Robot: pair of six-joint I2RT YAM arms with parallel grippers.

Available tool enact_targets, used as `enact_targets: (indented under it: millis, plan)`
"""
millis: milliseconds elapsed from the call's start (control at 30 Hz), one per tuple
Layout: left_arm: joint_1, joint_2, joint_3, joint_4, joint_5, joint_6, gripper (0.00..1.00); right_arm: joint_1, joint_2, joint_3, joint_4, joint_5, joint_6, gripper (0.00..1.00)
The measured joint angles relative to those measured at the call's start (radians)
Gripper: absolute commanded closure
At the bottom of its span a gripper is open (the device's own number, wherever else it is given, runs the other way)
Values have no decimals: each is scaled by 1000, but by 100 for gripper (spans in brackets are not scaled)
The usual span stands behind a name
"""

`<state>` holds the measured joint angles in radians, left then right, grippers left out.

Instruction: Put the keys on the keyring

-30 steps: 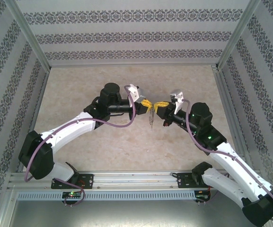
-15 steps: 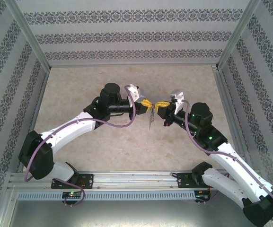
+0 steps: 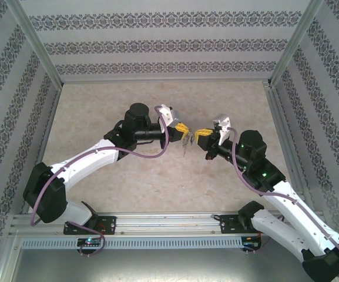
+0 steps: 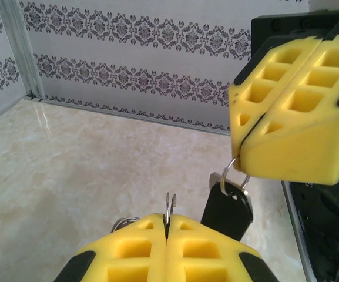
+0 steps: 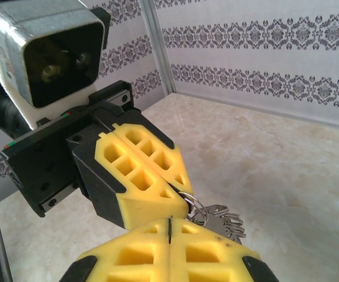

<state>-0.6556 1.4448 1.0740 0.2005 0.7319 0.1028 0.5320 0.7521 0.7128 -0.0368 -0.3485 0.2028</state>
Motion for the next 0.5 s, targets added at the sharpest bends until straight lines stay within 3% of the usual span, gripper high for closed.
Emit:
enact_targets:
  millis: [500]
  plan:
    - [0,0,0,0,0,0,100,0,58,10,-1,-8,-18,100]
